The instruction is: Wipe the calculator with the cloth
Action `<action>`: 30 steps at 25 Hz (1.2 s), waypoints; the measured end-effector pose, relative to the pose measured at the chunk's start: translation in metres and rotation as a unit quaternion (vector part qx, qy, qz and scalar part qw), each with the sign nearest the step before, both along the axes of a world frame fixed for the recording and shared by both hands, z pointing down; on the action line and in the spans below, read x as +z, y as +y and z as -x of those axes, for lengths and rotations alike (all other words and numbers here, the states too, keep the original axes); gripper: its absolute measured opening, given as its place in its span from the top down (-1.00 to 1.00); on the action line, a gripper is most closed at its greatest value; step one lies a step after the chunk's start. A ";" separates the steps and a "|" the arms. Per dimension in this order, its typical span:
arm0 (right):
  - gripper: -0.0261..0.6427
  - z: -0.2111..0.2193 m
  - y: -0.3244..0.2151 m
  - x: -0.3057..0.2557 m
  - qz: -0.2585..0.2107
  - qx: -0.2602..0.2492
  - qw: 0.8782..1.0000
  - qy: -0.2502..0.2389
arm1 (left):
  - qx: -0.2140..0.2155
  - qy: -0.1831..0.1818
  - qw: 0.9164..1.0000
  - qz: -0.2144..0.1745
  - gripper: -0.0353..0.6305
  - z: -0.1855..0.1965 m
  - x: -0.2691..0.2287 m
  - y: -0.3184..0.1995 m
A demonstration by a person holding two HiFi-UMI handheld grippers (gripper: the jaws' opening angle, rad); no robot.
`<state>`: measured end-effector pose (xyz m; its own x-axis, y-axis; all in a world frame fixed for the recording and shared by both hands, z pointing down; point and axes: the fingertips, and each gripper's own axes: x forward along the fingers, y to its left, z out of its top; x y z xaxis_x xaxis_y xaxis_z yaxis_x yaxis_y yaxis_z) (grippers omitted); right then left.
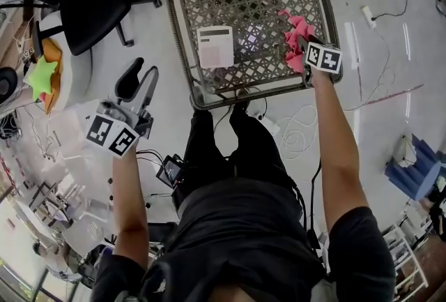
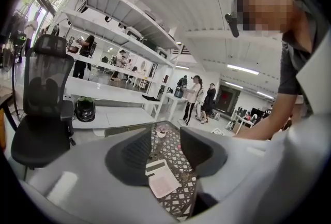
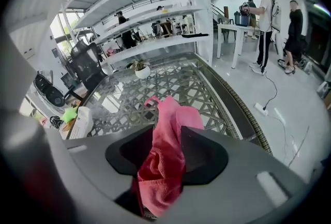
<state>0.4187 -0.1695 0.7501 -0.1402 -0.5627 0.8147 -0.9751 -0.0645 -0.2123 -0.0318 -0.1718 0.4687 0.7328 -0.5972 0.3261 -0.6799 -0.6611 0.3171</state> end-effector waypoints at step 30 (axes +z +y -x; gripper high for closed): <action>0.84 0.199 -0.065 -0.082 -0.145 -0.070 0.986 -0.047 | -0.012 0.024 1.000 0.012 0.32 0.068 0.011 -0.005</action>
<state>0.2201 -0.2341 0.6683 -0.2999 -0.7404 0.6016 -0.9453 0.1459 -0.2916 -0.0999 -0.1769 0.4801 0.7338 -0.6065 0.3062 -0.6789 -0.6370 0.3652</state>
